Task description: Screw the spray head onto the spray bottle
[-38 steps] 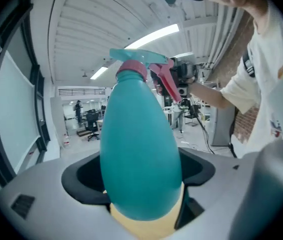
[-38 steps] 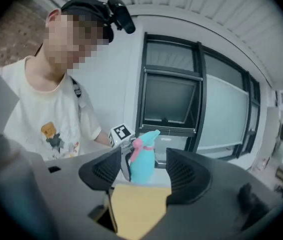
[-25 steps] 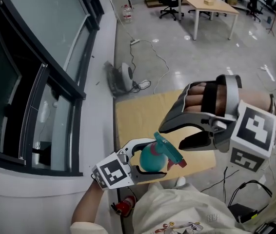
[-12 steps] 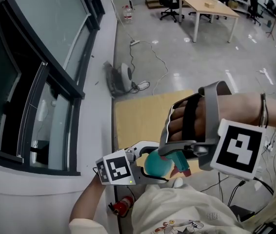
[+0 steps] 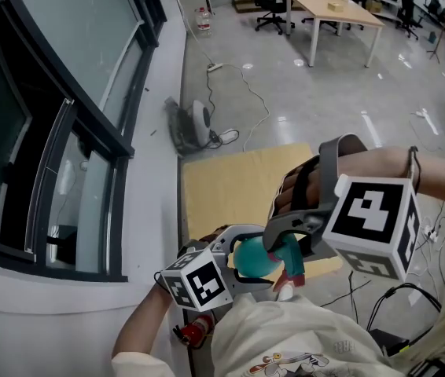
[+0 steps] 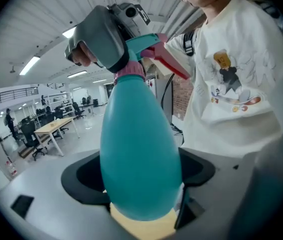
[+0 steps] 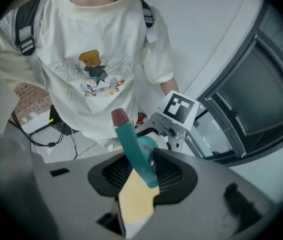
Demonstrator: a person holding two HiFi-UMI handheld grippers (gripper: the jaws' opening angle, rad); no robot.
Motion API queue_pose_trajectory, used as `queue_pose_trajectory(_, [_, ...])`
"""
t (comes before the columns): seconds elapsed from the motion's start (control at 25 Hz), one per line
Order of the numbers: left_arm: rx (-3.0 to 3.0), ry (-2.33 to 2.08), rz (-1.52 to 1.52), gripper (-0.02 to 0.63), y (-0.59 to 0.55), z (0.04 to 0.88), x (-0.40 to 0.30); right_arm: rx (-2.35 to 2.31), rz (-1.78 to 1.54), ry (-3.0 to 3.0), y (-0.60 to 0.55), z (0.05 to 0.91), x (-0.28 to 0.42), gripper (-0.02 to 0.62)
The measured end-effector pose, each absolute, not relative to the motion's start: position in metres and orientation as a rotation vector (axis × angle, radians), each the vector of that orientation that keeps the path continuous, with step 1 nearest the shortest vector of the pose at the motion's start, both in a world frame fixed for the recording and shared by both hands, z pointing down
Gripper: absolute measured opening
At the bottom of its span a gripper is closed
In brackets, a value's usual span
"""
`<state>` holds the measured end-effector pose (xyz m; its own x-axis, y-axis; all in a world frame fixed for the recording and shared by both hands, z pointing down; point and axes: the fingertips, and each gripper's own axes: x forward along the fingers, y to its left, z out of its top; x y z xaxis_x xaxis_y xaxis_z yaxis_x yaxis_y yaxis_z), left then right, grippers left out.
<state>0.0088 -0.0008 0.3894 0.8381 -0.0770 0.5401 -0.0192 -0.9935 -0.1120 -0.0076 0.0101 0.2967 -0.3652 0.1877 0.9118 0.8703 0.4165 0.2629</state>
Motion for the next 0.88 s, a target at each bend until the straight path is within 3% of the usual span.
queue_pose_trajectory(0.32, [-2.827, 0.523, -0.947, 0.431, -0.033, 0.393, -0.004, -0.727, -0.795, -1.929, -0.013, 0.3, -0.016, 0.127])
queue_pose_trajectory(0.88, [-2.282, 1.502, -1.034, 0.431, -0.096, 0.409, -0.044, -0.05, 0.05, -2.143, -0.065, 0.324, -0.033, 0.127])
